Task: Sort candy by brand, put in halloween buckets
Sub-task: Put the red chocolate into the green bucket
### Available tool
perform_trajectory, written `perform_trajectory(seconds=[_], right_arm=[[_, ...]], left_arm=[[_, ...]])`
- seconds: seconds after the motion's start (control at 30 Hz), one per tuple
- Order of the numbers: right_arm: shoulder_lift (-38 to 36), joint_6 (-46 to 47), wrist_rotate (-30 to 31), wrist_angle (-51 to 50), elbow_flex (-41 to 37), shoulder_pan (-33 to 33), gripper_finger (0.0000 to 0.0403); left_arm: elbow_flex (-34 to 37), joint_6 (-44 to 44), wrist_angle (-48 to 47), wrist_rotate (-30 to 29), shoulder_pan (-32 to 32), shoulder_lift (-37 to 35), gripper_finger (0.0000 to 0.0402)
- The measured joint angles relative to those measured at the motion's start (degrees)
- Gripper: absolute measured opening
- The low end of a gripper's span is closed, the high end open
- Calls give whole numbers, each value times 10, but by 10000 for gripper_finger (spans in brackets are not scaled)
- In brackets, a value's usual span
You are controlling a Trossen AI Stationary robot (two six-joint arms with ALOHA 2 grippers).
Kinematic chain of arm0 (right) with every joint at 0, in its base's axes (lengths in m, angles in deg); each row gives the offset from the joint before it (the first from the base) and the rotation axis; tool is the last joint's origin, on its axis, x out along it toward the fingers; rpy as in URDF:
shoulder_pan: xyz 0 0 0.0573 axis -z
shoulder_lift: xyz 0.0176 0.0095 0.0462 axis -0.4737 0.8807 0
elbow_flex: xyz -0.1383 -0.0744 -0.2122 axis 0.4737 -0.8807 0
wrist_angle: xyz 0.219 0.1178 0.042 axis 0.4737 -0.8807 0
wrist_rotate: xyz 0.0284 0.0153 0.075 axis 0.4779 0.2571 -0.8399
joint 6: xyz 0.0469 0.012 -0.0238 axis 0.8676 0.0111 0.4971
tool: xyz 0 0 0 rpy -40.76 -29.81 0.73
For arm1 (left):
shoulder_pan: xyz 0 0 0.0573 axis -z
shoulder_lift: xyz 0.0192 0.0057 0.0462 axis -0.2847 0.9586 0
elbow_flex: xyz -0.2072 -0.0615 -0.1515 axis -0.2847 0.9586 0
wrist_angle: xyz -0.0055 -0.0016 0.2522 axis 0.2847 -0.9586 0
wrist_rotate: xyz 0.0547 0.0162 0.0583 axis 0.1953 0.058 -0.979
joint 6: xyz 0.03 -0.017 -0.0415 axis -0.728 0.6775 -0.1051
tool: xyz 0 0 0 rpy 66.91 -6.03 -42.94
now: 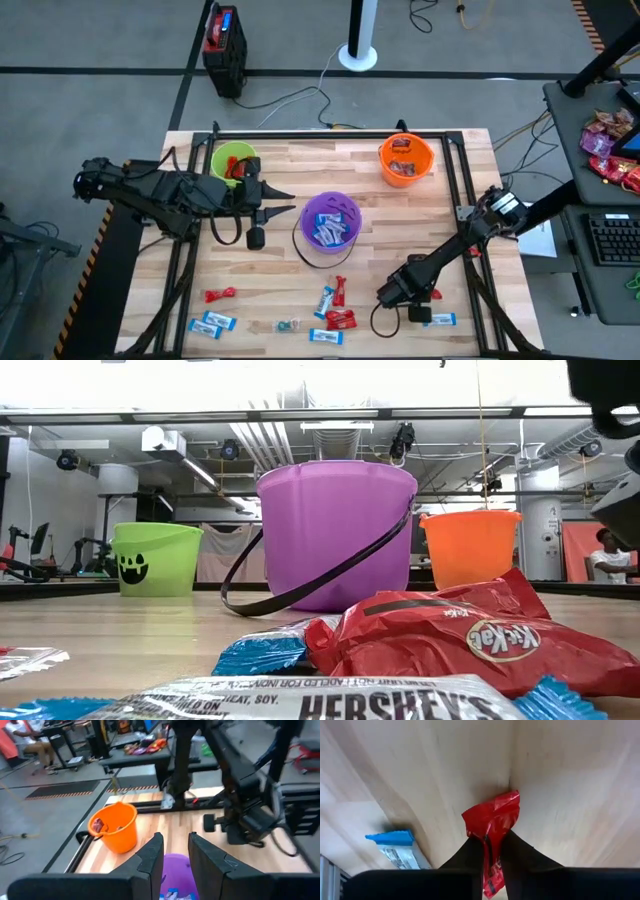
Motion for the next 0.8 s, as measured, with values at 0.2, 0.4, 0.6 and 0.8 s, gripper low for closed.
perform_trajectory(seconds=[0.2,0.4,0.6,0.8], right_arm=[[-130,135,52,-12,10,1,30],[-296,174,214,182,23,29,30],[-371,-39,338,475,20,107,30],[-335,-195,237,660,36,178,30]], left_arm=[[0,4,10,74,-2,-61,74],[15,28,19,115,-4,-104,74],[109,88,140,181,-4,-102,74],[217,170,347,216,-19,-75,74]])
